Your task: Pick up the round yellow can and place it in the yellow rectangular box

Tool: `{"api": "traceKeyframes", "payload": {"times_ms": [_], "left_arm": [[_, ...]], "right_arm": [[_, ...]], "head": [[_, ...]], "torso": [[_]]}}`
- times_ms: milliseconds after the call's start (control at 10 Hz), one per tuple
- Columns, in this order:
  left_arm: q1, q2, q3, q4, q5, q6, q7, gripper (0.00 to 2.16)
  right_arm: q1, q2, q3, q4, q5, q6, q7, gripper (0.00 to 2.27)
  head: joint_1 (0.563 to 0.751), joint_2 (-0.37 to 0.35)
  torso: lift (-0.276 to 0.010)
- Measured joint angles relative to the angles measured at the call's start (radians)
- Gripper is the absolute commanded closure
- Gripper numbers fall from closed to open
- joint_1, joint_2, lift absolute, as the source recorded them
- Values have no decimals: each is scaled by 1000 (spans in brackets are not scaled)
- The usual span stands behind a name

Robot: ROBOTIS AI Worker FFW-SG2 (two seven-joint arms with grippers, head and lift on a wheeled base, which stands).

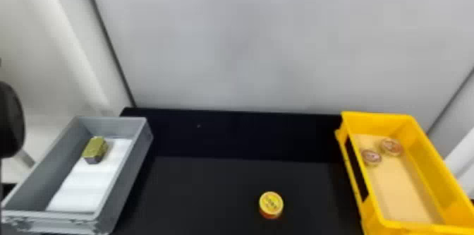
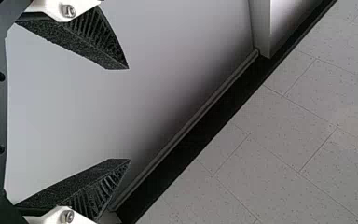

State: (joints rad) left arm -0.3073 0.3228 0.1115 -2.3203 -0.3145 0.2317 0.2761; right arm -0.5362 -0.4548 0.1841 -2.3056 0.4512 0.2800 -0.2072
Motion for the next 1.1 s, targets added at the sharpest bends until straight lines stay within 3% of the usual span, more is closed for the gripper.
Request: {"api": "traceKeyframes", "payload": {"times_ms": [1100], "left_arm": [[-5,4,-10,-1,0,3,0,163]], "right_arm": [[21,9,-12,-12,0,11,-7,70]], "head": [[663,54]], "torso": [[-10]]}}
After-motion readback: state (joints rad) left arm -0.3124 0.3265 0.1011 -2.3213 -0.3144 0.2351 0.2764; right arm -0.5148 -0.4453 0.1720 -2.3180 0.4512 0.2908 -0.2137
